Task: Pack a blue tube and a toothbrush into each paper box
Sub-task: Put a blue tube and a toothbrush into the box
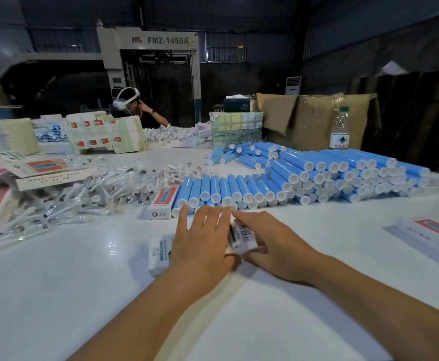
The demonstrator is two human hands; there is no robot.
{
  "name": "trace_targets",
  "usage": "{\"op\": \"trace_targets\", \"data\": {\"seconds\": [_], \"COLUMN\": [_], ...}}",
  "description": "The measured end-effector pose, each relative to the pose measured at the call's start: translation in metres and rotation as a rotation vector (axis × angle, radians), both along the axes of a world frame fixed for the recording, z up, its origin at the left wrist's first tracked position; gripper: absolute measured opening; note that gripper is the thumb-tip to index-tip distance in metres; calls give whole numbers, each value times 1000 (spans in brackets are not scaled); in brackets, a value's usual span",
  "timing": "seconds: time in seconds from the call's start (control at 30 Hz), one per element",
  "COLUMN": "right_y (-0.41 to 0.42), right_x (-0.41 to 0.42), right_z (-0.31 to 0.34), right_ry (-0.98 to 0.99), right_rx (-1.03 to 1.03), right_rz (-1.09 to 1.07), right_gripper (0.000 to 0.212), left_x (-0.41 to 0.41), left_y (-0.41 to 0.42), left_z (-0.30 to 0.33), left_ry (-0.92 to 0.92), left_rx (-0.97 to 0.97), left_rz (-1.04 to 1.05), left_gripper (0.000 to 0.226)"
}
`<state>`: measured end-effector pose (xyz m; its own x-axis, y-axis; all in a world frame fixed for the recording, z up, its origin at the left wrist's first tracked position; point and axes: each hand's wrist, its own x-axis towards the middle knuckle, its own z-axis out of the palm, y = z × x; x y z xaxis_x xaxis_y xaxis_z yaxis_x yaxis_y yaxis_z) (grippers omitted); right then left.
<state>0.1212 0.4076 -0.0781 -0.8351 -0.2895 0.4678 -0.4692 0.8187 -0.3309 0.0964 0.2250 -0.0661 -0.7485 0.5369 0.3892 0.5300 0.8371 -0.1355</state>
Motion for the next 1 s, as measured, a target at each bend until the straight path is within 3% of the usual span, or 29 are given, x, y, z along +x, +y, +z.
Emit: {"op": "trace_targets", "data": {"seconds": [0.2, 0.37, 0.57, 0.77, 0.87, 1.0], "right_y": [4, 24, 61, 66, 67, 66], "right_x": [6, -46, -134, -182, -193, -187], "right_z": [15, 63, 102, 93, 94, 92], "right_ry": [-55, 17, -106, -289, -358, -339], "right_rx": [-53, 59, 376, 644, 606, 458], "right_rz": [-18, -369, -740, -895, -872, -889], "right_gripper": [61, 37, 26, 20, 26, 15], "left_x": [-5, -12, -15, -17, -17, -19], "left_y": [-6, -5, 4, 7, 9, 9], "left_z": [0, -5, -10, -12, -13, -14], "left_ry": [-60, -90, -97, -81, -75, -65], "left_rx": [25, -15, 37, 42, 47, 52], "left_rz": [-3, 35, -4, -20, -23, -27], "left_gripper": [63, 66, 63, 62, 61, 61]}}
